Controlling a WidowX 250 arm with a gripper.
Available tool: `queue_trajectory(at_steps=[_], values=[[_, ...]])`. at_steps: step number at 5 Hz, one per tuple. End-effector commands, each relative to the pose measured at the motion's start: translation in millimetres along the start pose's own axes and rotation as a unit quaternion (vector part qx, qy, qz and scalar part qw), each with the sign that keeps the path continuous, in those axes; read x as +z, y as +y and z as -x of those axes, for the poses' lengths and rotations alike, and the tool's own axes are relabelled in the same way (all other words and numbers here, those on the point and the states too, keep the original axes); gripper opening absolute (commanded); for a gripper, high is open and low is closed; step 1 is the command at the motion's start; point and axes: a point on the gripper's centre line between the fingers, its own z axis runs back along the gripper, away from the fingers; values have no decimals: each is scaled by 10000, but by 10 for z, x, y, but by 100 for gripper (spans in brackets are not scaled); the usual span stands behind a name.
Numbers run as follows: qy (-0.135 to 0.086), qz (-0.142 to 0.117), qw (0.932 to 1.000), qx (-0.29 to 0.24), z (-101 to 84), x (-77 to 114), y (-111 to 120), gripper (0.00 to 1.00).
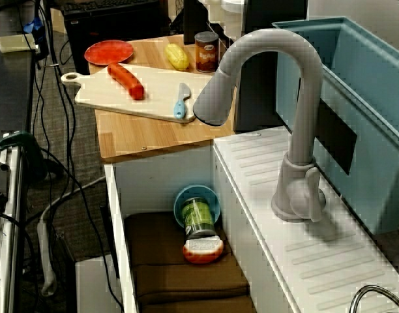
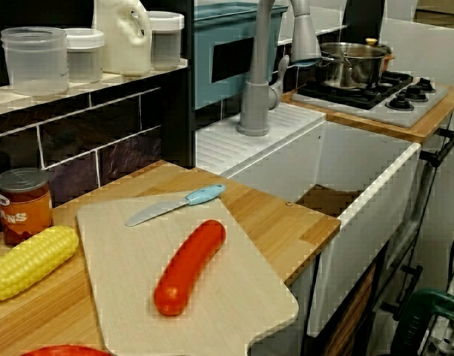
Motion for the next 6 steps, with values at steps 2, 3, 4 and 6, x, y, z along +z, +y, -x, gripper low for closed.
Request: queue_trajectory(at_steps=[2,3,4,6], values=[[291,161,9978,-569,-133,-126,130,100],[59,144,9995,-257,-157,-90,186,100],[-251,238,9994,37,-336,-102,375,100],[-254,33,9896,1413,-791,-450,962,100]])
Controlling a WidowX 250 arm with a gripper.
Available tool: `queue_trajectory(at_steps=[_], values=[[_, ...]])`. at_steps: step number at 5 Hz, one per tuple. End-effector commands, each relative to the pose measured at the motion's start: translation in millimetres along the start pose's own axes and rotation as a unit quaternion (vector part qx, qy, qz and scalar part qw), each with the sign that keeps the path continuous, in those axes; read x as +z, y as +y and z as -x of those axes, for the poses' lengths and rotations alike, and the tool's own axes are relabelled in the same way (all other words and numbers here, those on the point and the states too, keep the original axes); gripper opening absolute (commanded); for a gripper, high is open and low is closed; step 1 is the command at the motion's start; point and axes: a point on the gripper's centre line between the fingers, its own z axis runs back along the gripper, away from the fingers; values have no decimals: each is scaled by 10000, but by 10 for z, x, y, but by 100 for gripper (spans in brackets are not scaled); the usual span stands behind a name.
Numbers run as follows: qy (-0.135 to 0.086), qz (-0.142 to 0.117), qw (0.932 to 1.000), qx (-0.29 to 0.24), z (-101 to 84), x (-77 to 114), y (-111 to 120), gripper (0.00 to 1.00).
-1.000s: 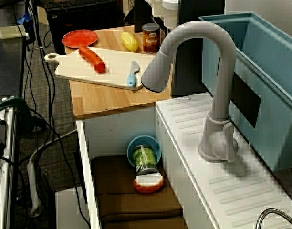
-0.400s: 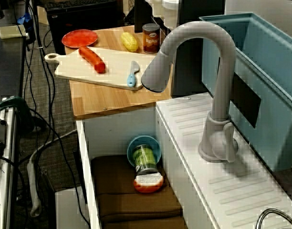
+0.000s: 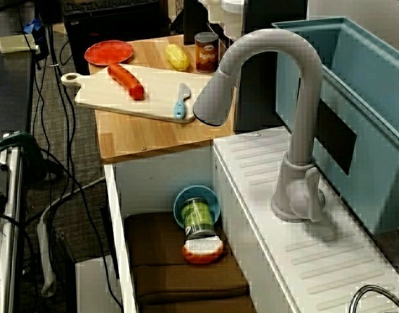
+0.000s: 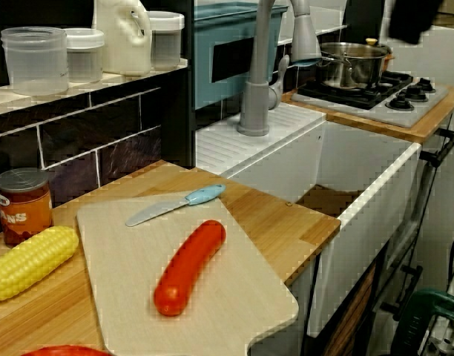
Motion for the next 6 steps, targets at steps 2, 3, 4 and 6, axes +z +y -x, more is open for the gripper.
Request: queue_trajectory(at_steps=[2,3,4,6], values=[[-731,-148,9474,3114,6,37,351,100],[-1014,-149,8998,4240,77,-1,359,100],[-1111,-343,8654,4873,78,-53,387,100],[-1575,-507,7917,5881,-13,-162,501,100]])
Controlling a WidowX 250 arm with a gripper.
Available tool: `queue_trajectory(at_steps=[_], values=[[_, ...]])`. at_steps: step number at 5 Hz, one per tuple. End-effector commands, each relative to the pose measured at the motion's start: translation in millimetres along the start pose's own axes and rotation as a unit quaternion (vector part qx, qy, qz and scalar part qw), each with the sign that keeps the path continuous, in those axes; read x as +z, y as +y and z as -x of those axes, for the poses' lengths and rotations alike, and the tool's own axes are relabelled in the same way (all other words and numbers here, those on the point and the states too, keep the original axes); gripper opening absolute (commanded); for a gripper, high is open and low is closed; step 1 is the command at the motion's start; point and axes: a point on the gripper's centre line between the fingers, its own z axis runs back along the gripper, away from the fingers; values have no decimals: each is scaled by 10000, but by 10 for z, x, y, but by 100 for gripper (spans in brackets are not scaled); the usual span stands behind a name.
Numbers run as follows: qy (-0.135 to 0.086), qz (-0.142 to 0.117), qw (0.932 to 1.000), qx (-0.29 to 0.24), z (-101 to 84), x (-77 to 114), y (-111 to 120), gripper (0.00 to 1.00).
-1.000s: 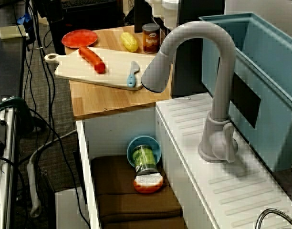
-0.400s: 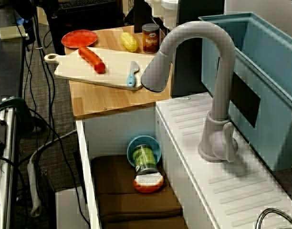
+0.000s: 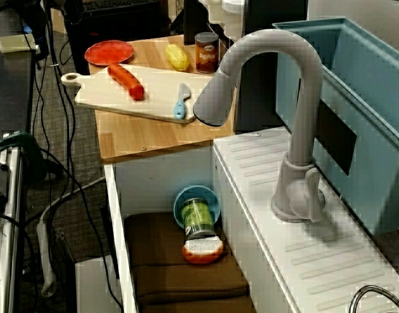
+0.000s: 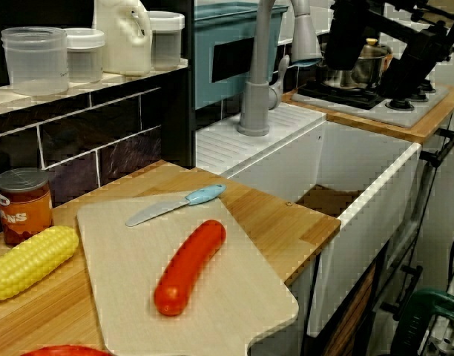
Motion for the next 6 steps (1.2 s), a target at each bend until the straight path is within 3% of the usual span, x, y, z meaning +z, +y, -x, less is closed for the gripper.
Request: queue_trajectory(at_steps=[1,4,6], values=[[-579,-20,9953,777,-105,-136,-6,100],[-992,-360,9851,1358,-453,-444,-80,100],[-1091,-399,9796,1637,-635,-548,-91,100]])
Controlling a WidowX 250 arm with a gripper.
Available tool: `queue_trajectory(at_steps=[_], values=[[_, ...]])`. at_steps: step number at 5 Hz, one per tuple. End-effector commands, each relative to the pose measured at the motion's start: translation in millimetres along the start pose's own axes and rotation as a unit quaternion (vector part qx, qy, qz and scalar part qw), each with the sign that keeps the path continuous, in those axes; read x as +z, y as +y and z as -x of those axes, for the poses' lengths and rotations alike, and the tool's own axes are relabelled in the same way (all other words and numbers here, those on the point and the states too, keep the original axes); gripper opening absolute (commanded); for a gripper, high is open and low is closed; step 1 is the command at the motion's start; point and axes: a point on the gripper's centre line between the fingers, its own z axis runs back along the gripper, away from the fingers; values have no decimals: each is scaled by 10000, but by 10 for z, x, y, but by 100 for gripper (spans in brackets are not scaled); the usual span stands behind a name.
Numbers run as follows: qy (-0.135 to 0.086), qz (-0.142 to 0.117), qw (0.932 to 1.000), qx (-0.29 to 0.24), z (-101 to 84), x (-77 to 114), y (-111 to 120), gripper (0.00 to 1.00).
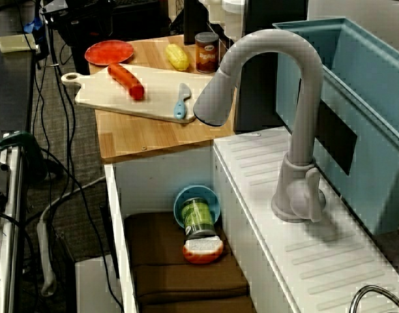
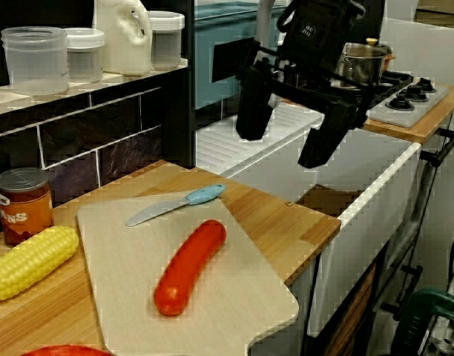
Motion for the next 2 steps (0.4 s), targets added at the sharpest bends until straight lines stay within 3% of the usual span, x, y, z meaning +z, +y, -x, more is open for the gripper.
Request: queue_trajectory(at_steps=[1,2], values=[[-231,65,9990,382,-171,6,-94,100],[-309,6,9981,534,-217,-74,-119,100]])
